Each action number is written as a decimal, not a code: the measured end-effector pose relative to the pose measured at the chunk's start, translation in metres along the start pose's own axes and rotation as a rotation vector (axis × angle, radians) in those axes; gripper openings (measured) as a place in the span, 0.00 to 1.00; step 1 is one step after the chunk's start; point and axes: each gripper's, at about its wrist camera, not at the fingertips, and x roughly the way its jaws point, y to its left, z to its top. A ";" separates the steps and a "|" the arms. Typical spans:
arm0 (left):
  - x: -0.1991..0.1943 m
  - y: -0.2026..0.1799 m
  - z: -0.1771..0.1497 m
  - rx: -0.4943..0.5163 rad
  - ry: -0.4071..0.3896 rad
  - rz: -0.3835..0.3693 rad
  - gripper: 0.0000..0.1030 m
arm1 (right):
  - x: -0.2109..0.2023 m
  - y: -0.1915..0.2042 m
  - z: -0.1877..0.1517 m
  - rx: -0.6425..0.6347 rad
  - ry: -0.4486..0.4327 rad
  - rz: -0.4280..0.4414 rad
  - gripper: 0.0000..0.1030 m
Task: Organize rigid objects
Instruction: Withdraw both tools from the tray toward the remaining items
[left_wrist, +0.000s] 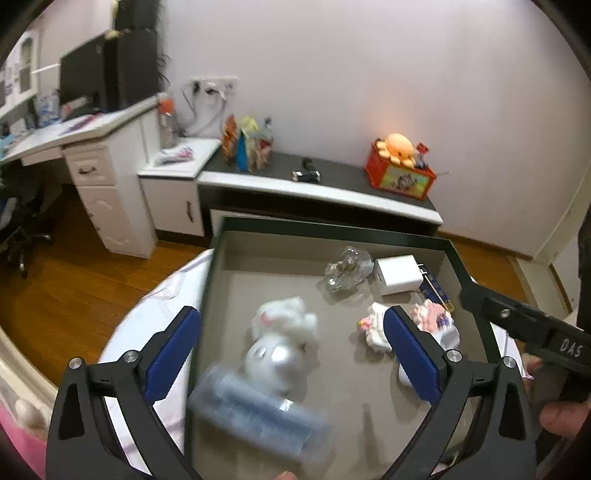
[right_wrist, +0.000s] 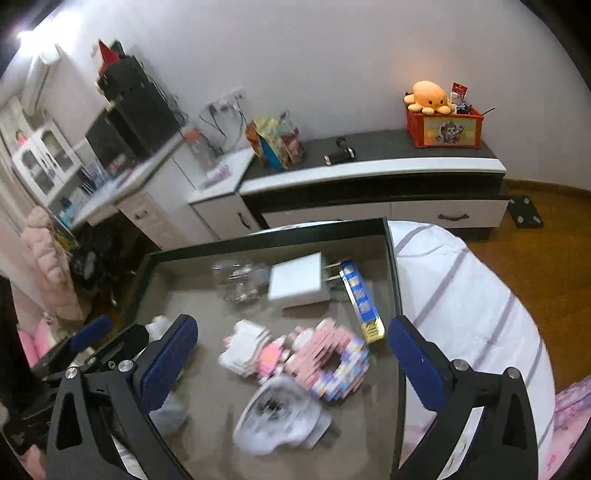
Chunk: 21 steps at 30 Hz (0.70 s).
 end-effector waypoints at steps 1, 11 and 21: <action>-0.011 0.001 -0.005 -0.001 -0.019 0.020 0.99 | -0.010 0.004 -0.006 -0.002 -0.017 0.001 1.00; -0.103 0.005 -0.065 0.007 -0.101 0.101 1.00 | -0.098 0.044 -0.072 -0.026 -0.133 0.062 1.00; -0.171 0.001 -0.126 0.014 -0.123 0.113 1.00 | -0.167 0.047 -0.158 -0.012 -0.219 0.018 1.00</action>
